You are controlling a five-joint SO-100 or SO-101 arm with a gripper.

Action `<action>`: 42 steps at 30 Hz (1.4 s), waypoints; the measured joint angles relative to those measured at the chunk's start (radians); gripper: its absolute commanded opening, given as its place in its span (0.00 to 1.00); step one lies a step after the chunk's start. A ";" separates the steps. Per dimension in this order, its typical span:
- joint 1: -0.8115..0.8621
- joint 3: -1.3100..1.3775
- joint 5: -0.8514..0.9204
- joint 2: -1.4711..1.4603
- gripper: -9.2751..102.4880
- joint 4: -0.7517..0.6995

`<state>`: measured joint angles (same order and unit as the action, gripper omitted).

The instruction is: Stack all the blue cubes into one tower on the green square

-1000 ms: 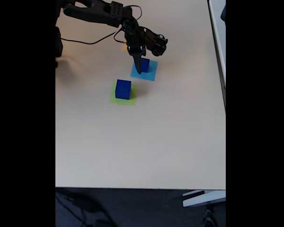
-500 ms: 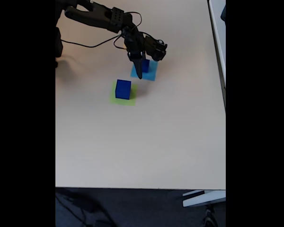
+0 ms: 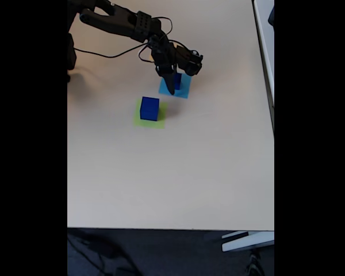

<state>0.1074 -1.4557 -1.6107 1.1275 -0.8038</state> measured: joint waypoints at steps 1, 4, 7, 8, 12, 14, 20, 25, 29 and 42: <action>0.002 0.000 0.005 0.000 0.34 0.000; 0.003 0.000 0.009 0.000 0.32 0.000; 0.003 0.000 0.012 0.000 0.28 0.000; 0.002 0.000 0.015 0.000 0.26 0.000; 0.003 0.000 0.021 0.000 0.25 0.000; 0.003 -0.006 0.023 0.000 0.25 0.000; 0.003 -0.015 0.035 -0.002 0.22 0.018; 0.003 -0.015 0.074 -0.002 0.12 0.021; 0.006 -0.015 0.103 -0.002 0.12 0.021; 0.031 -0.017 0.167 0.141 0.13 -0.118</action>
<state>0.1381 -1.4726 -1.4435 1.2686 -0.9219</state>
